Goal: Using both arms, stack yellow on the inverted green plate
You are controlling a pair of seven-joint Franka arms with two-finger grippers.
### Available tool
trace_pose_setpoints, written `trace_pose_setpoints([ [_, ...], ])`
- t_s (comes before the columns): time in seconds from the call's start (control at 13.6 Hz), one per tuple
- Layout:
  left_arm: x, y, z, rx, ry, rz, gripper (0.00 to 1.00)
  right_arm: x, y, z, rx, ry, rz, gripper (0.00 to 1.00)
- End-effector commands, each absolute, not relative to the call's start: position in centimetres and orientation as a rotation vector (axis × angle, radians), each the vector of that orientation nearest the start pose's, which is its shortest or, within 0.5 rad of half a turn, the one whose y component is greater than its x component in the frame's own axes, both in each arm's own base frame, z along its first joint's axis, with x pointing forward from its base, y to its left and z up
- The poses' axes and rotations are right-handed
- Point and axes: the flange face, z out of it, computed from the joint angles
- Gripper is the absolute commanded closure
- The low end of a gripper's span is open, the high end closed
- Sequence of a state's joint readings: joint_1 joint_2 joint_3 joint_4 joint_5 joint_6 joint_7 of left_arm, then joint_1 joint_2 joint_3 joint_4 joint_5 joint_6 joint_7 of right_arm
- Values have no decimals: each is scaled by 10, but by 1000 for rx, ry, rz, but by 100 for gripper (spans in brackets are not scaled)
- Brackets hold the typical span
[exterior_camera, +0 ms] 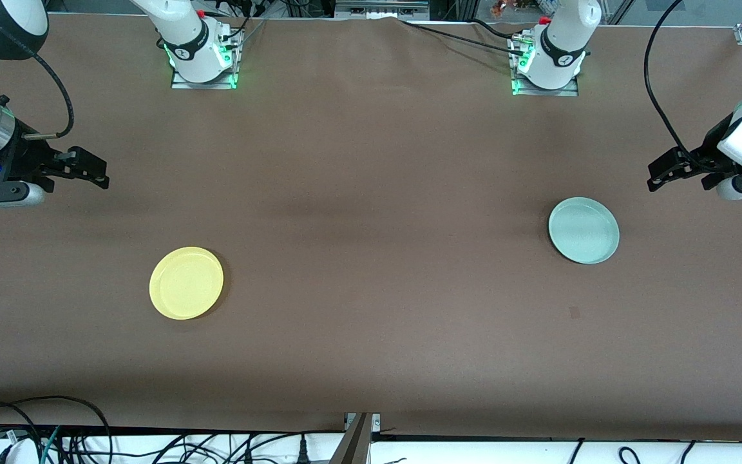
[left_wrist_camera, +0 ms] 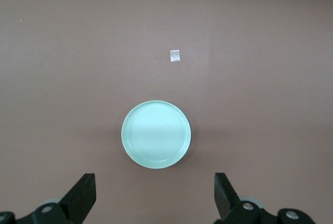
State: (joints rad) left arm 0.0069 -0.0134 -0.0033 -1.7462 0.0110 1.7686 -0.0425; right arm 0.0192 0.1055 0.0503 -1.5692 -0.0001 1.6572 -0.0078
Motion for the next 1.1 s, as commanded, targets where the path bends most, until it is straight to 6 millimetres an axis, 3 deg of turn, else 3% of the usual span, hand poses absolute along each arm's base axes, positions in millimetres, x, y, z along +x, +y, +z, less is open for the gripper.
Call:
trace_pose_setpoints([
  [0.0,563,1,573,-3142,-25,-77,0,589,39,576,-3134,-139,14,0],
  [0.44,565,2,573,-3143,-27,-65,0,589,39,575,-3134,-139,19,0],
  [1.03,558,-11,572,-3144,-3,34,0,589,39,576,-3134,-139,14,0],
])
